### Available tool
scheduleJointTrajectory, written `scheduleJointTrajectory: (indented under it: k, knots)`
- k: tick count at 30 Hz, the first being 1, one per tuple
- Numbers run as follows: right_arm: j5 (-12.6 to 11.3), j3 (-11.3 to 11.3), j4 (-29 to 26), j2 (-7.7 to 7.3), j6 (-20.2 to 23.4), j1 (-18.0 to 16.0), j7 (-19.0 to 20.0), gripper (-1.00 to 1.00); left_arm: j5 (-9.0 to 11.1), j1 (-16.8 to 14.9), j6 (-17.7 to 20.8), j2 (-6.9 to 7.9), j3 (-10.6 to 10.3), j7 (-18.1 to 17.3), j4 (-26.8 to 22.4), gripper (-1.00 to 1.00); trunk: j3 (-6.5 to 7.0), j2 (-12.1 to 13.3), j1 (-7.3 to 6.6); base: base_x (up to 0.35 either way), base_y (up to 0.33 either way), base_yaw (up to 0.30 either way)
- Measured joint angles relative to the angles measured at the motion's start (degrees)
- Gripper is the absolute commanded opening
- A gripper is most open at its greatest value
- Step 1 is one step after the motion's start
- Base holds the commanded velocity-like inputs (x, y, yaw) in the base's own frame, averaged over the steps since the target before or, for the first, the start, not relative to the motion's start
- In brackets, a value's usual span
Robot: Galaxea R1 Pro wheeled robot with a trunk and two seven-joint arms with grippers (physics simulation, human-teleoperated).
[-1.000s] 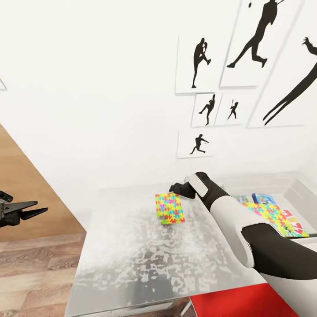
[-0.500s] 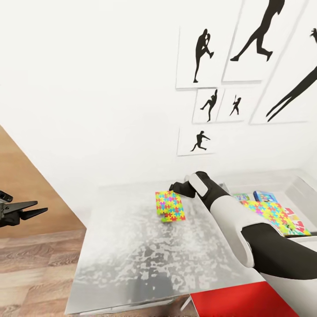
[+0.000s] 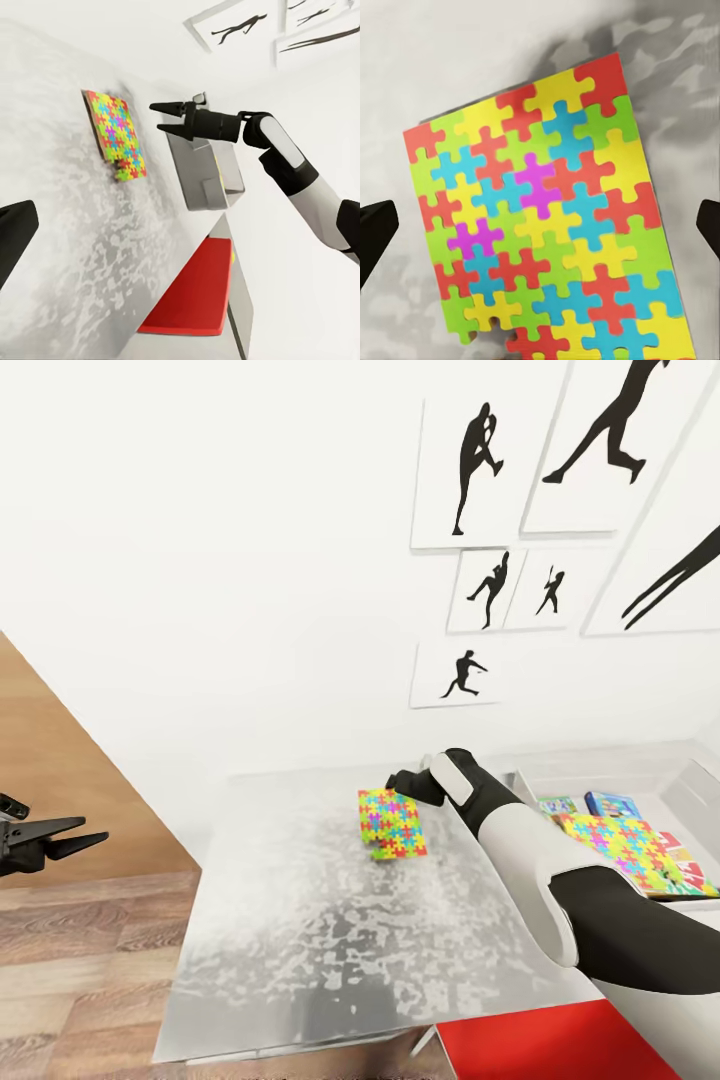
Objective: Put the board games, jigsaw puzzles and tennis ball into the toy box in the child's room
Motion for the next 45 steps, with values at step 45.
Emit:
scheduleJointTrajectory:
  k: [45]
  knots:
    - [0.1,0.2,-0.2,-2.82,-0.4,-0.1,0.1,1.00,0.0,0.0,-0.1,-0.08,0.0,0.0,0.0,1.00,-4.19,0.0,0.00,0.000,0.000,0.064]
